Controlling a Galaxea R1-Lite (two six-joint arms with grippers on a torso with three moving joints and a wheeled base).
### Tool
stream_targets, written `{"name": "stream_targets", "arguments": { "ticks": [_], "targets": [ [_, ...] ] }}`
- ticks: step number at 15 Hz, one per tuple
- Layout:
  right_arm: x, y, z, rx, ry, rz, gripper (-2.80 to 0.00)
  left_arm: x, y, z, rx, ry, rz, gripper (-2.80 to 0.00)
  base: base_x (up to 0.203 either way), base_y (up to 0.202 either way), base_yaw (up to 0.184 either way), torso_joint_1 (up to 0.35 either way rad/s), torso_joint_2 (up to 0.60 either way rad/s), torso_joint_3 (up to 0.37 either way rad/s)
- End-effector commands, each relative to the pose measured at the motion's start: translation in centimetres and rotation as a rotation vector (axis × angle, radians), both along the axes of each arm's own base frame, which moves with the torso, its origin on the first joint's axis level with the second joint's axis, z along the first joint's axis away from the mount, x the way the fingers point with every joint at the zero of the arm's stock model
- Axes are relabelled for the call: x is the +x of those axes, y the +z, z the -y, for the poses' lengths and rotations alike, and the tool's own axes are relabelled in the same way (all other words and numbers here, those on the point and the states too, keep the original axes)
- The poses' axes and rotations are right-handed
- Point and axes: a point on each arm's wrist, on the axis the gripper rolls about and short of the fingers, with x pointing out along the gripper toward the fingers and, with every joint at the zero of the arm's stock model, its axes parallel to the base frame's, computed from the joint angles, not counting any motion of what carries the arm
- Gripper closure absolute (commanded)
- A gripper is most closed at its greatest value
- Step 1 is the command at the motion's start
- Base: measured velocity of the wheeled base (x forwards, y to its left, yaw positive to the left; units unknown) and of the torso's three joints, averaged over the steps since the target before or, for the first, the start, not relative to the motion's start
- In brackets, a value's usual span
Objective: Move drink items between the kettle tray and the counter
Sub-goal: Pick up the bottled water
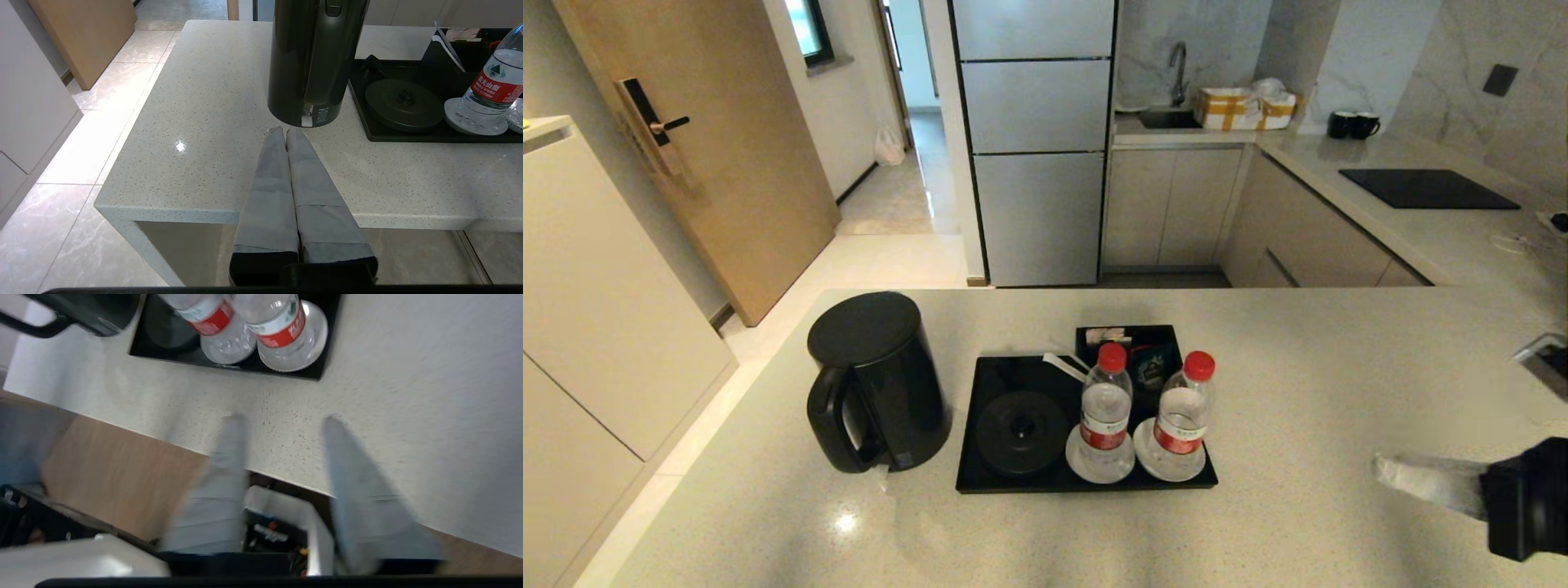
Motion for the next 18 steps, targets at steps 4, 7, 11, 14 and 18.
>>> {"name": "stream_targets", "arguments": {
  "ticks": [4,7,11,14,18],
  "targets": [
    [6.4,-6.1,-2.1,-0.038,0.001,-0.023,-2.80,0.0,0.0,0.0,0.001,0.001,-0.002,0.00,0.000,0.000,0.000,0.001,0.01,0.003],
    [8.7,-8.9,-4.0,-0.169,-0.053,0.136,-2.80,0.0,0.0,0.0,0.001,0.001,-0.002,0.00,0.000,0.000,0.000,0.000,0.00,0.000],
    [10.8,-15.3,-7.0,-0.371,-0.085,0.208,-2.80,0.0,0.0,0.0,0.001,0.001,-0.001,0.00,0.000,0.000,0.000,0.000,0.00,0.000],
    [10.5,-14.8,-8.5,-0.385,-0.090,0.317,-2.80,0.0,0.0,0.0,0.001,0.001,-0.001,0.00,0.000,0.000,0.000,0.000,0.00,0.000],
    [8.7,-11.1,-10.9,-0.295,-0.037,0.478,-2.80,0.0,0.0,0.0,0.004,-0.002,-0.001,0.00,0.000,0.000,0.000,0.000,0.00,0.000]
  ]
}}
